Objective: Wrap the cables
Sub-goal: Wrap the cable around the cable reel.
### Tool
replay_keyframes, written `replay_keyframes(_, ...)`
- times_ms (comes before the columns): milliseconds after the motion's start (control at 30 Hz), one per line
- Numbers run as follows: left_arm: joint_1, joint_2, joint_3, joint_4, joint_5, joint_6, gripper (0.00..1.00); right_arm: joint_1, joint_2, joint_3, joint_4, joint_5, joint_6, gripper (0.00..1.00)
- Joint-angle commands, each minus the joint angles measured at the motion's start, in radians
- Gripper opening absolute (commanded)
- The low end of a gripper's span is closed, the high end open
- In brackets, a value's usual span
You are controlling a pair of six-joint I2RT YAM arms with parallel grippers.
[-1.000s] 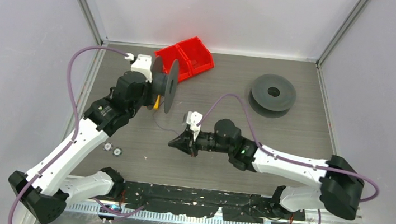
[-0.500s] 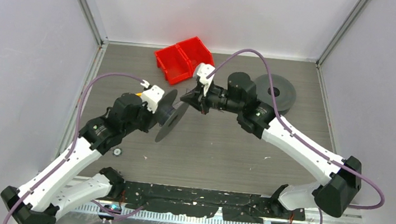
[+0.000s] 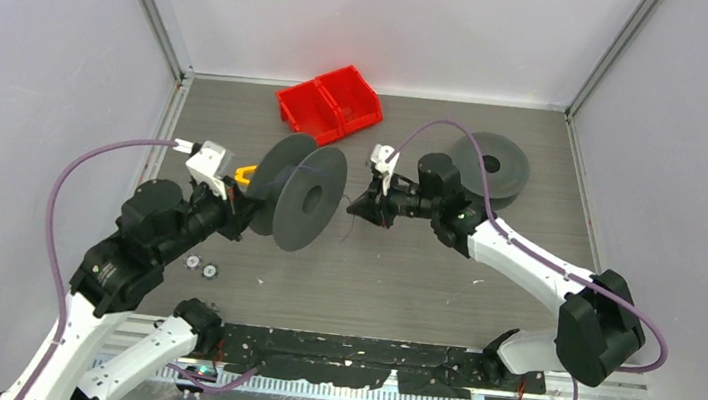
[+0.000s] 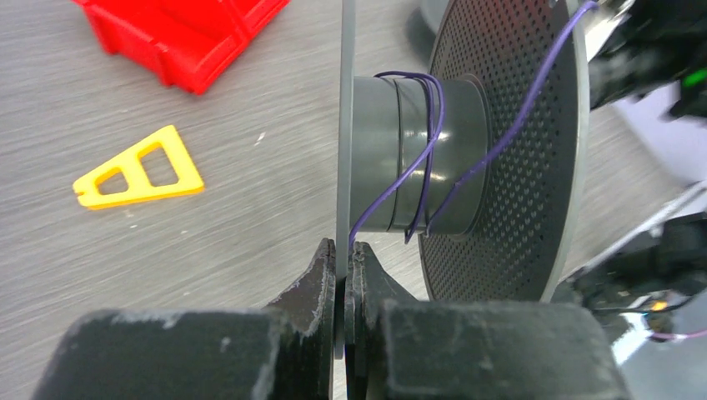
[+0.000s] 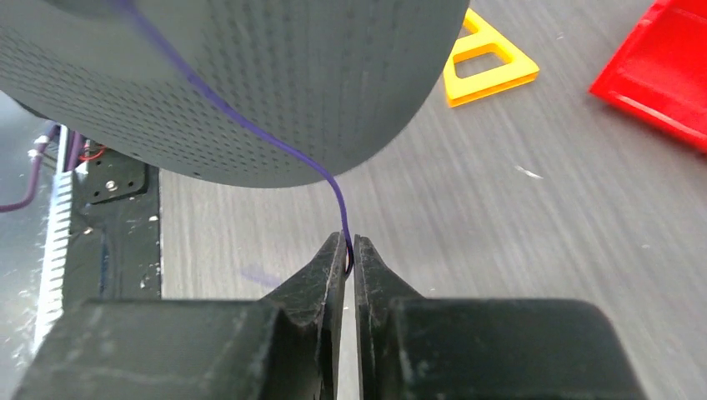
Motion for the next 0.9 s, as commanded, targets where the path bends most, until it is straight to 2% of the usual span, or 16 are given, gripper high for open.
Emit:
replay_keyframes(0,0.005,-0.029,0.052,0.183,0.092,-0.2,0.0,0.006,-0.044,-0.104,0.314,-0.099,0.134,0.13)
replay_keyframes(67,0.005,-0.032,0.049,0.212,0.1,-0.241,0.0,0.016,-0.043,-0.161,0.415,-0.097,0.16,0.12)
replay_keyframes(267,0.005,-0.004,0.063,0.222,0.136,-0.26,0.0,0.035,-0.062,-0.223,0.509,-0.053,0.198,0.06)
replay_keyframes(667,0.013,0.055,0.08,-0.024,-0.08,-0.013,0.0,-0.003,-0.265,-0.226,0.36,0.135,0.132,0.06)
replay_keyframes(867,0.012,0.08,0.122,-0.124,0.049,0.114,0.0,-0.073,-0.276,-0.187,0.352,0.145,0.14,0.05)
